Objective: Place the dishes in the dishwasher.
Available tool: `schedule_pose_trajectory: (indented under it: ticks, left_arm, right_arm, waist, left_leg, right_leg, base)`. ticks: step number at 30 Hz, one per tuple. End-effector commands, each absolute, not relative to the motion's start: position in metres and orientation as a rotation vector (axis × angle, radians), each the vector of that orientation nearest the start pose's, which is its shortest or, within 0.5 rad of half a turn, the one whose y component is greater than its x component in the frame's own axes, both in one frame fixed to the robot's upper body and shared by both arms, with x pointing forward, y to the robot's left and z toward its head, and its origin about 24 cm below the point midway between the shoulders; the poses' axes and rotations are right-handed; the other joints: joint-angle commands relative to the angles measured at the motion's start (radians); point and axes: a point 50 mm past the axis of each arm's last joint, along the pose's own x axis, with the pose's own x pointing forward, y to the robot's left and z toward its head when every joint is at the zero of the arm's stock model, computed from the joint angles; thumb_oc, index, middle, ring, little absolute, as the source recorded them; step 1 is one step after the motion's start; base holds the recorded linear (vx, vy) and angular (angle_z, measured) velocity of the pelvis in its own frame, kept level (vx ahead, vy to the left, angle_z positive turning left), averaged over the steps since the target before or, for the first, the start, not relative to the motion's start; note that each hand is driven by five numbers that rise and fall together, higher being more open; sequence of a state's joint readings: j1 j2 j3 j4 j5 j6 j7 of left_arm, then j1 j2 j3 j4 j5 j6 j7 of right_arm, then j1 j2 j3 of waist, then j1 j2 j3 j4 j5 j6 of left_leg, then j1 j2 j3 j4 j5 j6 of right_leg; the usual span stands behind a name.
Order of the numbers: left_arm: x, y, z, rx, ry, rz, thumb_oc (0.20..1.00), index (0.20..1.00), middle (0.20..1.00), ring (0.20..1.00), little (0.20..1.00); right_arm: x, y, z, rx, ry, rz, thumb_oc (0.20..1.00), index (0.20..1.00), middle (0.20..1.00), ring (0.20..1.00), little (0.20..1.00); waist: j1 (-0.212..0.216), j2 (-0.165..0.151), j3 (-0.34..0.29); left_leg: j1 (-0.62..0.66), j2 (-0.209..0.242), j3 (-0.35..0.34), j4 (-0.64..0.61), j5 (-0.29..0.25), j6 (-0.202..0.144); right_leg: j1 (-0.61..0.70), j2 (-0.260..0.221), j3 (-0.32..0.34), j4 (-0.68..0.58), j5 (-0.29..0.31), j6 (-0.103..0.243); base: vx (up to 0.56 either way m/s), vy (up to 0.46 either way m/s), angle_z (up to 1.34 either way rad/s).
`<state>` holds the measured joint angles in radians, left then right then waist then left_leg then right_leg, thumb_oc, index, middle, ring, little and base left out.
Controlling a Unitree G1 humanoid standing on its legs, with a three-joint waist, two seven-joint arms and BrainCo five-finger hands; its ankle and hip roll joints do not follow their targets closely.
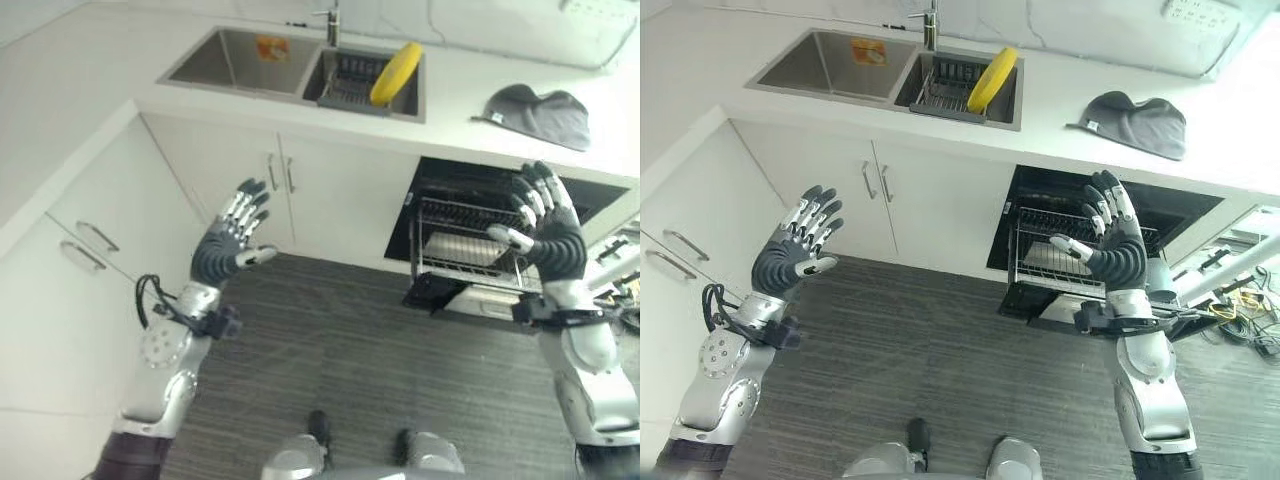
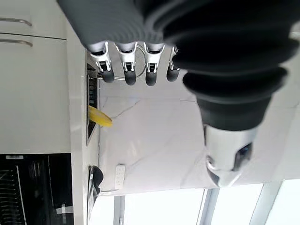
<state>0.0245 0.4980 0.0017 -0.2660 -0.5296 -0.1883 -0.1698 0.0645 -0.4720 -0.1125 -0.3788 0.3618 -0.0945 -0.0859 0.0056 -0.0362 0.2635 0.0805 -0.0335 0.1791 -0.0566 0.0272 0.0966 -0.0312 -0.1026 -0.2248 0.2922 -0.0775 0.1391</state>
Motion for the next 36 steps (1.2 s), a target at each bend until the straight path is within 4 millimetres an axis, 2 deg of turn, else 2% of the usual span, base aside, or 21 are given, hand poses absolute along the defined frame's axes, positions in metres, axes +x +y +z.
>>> schedule_pose_trajectory:
  ticks: [1, 3, 5, 9, 11, 12, 14, 16, 17, 18, 20, 21, 22, 23, 24, 28, 33, 34, 36]
  left_arm:
    - [0.226, 0.199, 0.153, 0.021, -0.519, -0.330, 1.000, 1.000, 1.000, 1.000, 1.000]
    - [0.225, 0.197, 0.152, 0.006, -0.525, -0.348, 1.000, 1.000, 1.000, 1.000, 1.000]
    - [0.229, 0.193, 0.153, -0.002, -0.537, -0.353, 1.000, 1.000, 1.000, 1.000, 1.000]
    - [0.235, 0.190, 0.155, -0.033, -0.535, -0.348, 1.000, 1.000, 1.000, 1.000, 1.000]
    - [0.233, 0.186, 0.156, -0.078, -0.540, -0.365, 1.000, 1.000, 1.000, 1.000, 1.000]
    - [0.232, 0.183, 0.157, -0.078, -0.548, -0.366, 1.000, 1.000, 1.000, 1.000, 1.000]
    - [0.230, 0.183, 0.156, -0.095, -0.555, -0.359, 1.000, 1.000, 1.000, 1.000, 1.000]
    - [0.230, 0.183, 0.156, -0.102, -0.558, -0.358, 1.000, 1.000, 1.000, 1.000, 1.000]
    - [0.230, 0.184, 0.156, -0.096, -0.560, -0.360, 1.000, 1.000, 1.000, 1.000, 1.000]
    - [0.229, 0.185, 0.155, -0.094, -0.562, -0.358, 1.000, 1.000, 1.000, 1.000, 1.000]
    - [0.229, 0.188, 0.153, -0.094, -0.557, -0.335, 1.000, 1.000, 1.000, 1.000, 1.000]
    - [0.229, 0.191, 0.149, -0.108, -0.547, -0.306, 1.000, 1.000, 1.000, 1.000, 1.000]
    - [0.227, 0.192, 0.146, -0.109, -0.538, -0.289, 1.000, 1.000, 1.000, 1.000, 1.000]
    - [0.225, 0.193, 0.142, -0.107, -0.533, -0.283, 1.000, 1.000, 1.000, 1.000, 1.000]
    - [0.223, 0.194, 0.139, -0.105, -0.529, -0.284, 1.000, 1.000, 1.000, 1.000, 1.000]
    - [0.220, 0.198, 0.138, -0.104, -0.528, -0.299, 1.000, 1.000, 1.000, 1.000, 1.000]
    - [0.230, 0.191, 0.147, -0.037, -0.514, -0.373, 1.000, 1.000, 1.000, 1.000, 1.000]
    - [0.233, 0.189, 0.150, -0.010, -0.513, -0.386, 1.000, 1.000, 1.000, 1.000, 1.000]
    - [0.236, 0.189, 0.152, 0.011, -0.508, -0.395, 1.000, 1.000, 1.000, 1.000, 1.000]
  right_arm:
    - [0.223, -0.242, 0.166, -0.180, -0.517, -0.086, 1.000, 1.000, 1.000, 1.000, 1.000]
    - [0.222, -0.245, 0.166, -0.190, -0.511, -0.089, 1.000, 1.000, 1.000, 1.000, 1.000]
    - [0.228, -0.242, 0.168, -0.168, -0.529, -0.084, 1.000, 1.000, 1.000, 1.000, 1.000]
    - [0.237, -0.234, 0.171, -0.142, -0.541, -0.073, 1.000, 1.000, 1.000, 1.000, 1.000]
    - [0.237, -0.232, 0.172, -0.150, -0.553, -0.067, 1.000, 1.000, 1.000, 1.000, 1.000]
    - [0.236, -0.233, 0.174, -0.157, -0.557, -0.065, 1.000, 1.000, 1.000, 1.000, 1.000]
    - [0.235, -0.236, 0.176, -0.173, -0.557, -0.048, 1.000, 1.000, 1.000, 1.000, 1.000]
    - [0.235, -0.238, 0.177, -0.191, -0.554, -0.044, 1.000, 1.000, 1.000, 1.000, 1.000]
    - [0.236, -0.239, 0.178, -0.201, -0.556, -0.051, 1.000, 1.000, 1.000, 1.000, 1.000]
    - [0.236, -0.240, 0.179, -0.204, -0.556, -0.056, 1.000, 1.000, 1.000, 1.000, 1.000]
    - [0.239, -0.238, 0.176, -0.211, -0.543, -0.042, 1.000, 1.000, 1.000, 1.000, 1.000]
    - [0.239, -0.238, 0.175, -0.218, -0.537, -0.027, 1.000, 1.000, 1.000, 1.000, 1.000]
    - [0.237, -0.239, 0.174, -0.226, -0.537, -0.028, 1.000, 1.000, 1.000, 1.000, 1.000]
    - [0.237, -0.240, 0.174, -0.226, -0.538, -0.025, 1.000, 1.000, 1.000, 1.000, 1.000]
    - [0.236, -0.241, 0.174, -0.228, -0.538, -0.025, 1.000, 1.000, 1.000, 1.000, 1.000]
    - [0.234, -0.241, 0.175, -0.232, -0.536, 0.001, 1.000, 1.000, 1.000, 1.000, 1.000]
    - [0.233, -0.235, 0.176, -0.256, -0.524, 0.014, 1.000, 1.000, 1.000, 1.000, 1.000]
    - [0.234, -0.235, 0.177, -0.241, -0.530, -0.002, 1.000, 1.000, 1.000, 1.000, 1.000]
    - [0.236, -0.236, 0.179, -0.223, -0.534, -0.023, 1.000, 1.000, 1.000, 1.000, 1.000]
  waist:
    - [-0.020, 0.011, -0.057]
    - [-0.032, 0.012, -0.063]
    - [-0.031, 0.018, -0.059]
    - [-0.040, 0.030, -0.067]
    - [-0.047, 0.012, -0.062]
    - [-0.053, 0.003, -0.049]
    - [-0.063, -0.009, -0.030]
    - [-0.067, -0.013, -0.022]
    - [-0.073, -0.008, -0.020]
    - [-0.072, -0.003, -0.021]
    - [-0.066, 0.022, -0.031]
    - [-0.055, 0.036, -0.039]
    - [-0.045, 0.043, -0.037]
    - [-0.042, 0.045, -0.033]
    - [-0.039, 0.048, -0.025]
    - [-0.032, 0.062, -0.014]
    - [-0.012, 0.044, -0.059]
    - [-0.001, 0.036, -0.066]
    - [0.010, 0.031, -0.074]
  left_leg:
    - [0.029, 0.025, -0.062, -0.019, -0.052, -0.087]
    - [0.040, 0.012, -0.052, -0.031, -0.052, -0.088]
    - [0.044, 0.010, -0.034, -0.031, -0.055, -0.093]
    - [0.063, 0.010, 0.011, -0.012, -0.066, -0.103]
    - [0.019, 0.013, 0.064, 0.183, -0.114, -0.136]
    - [-0.048, 0.037, 0.067, 0.346, -0.083, -0.169]
    - [-0.151, 0.085, 0.049, 0.552, -0.029, -0.205]
    - [-0.191, 0.107, 0.026, 0.595, -0.021, -0.205]
    - [-0.179, 0.140, 0.031, 0.515, -0.020, -0.196]
    - [-0.158, 0.147, 0.037, 0.452, -0.014, -0.192]
    - [-0.116, 0.174, 0.020, 0.222, 0.029, -0.198]
    - [-0.105, 0.198, -0.023, 0.023, 0.092, -0.215]
    - [-0.122, 0.221, -0.064, -0.031, 0.149, -0.232]
    - [-0.151, 0.233, -0.086, -0.031, 0.169, -0.240]
    - [-0.187, 0.246, -0.079, -0.031, 0.179, -0.247]
    - [-0.169, 0.248, -0.074, -0.031, 0.190, -0.249]
    - [-0.108, 0.170, -0.058, -0.031, 0.084, -0.193]
    - [-0.098, 0.146, -0.070, -0.031, 0.067, -0.177]
    - [-0.088, 0.124, -0.089, -0.031, 0.055, -0.161]
  right_leg:
    - [0.088, 0.068, 0.040, -0.189, 0.008, -0.042]
    - [0.086, 0.093, 0.037, -0.222, 0.033, -0.042]
    - [0.084, 0.090, 0.003, -0.234, 0.044, -0.038]
    - [0.112, 0.081, -0.007, -0.263, 0.044, -0.047]
    - [0.138, 0.060, -0.008, -0.280, 0.047, -0.073]
    - [0.142, 0.055, 0.001, -0.285, 0.053, -0.091]
    - [0.147, 0.043, 0.008, -0.295, 0.063, -0.111]
    - [0.147, 0.041, 0.016, -0.296, 0.072, -0.111]
    - [0.150, 0.050, 0.031, -0.295, 0.067, -0.108]
    - [0.153, 0.053, 0.039, -0.295, 0.063, -0.106]
    - [0.166, 0.076, 0.075, -0.308, 0.046, -0.096]
    - [0.194, 0.089, 0.111, -0.335, 0.031, -0.091]
    - [0.217, 0.100, 0.137, -0.350, 0.021, -0.097]
    - [0.233, 0.107, 0.154, -0.357, 0.015, -0.102]
    - [0.249, 0.108, 0.157, -0.360, 0.009, -0.105]
    - [0.274, 0.082, 0.152, -0.351, -0.004, -0.093]
    - [0.310, 0.004, 0.105, -0.328, -0.014, -0.025]
    - [0.306, -0.018, 0.086, -0.314, -0.012, -0.007]
    - [0.294, -0.038, 0.070, -0.286, -0.012, 0.007]
  base:
    - [0.09, -0.002, 0.30]
    - [0.07, -0.035, 0.16]
    - [0.01, -0.080, 0.02]
    - [0.05, -0.104, -0.01]
    - [0.07, -0.193, -0.01]
    - [0.04, -0.165, 0.01]
    - [0.01, -0.105, 0.12]
    - [0.04, -0.012, 0.10]
    - [0.10, 0.053, 0.03]
    - [0.19, 0.148, 0.05]
    - [0.28, 0.257, -0.20]
    - [0.37, 0.304, -0.36]
    - [0.39, 0.288, -0.30]
    - [0.33, 0.225, -0.45]
    - [0.34, 0.256, -0.42]
    - [0.30, 0.287, -0.29]
    - [0.28, 0.325, -0.45]
    - [0.26, 0.307, 0.01]
    - [0.18, 0.242, 0.53]
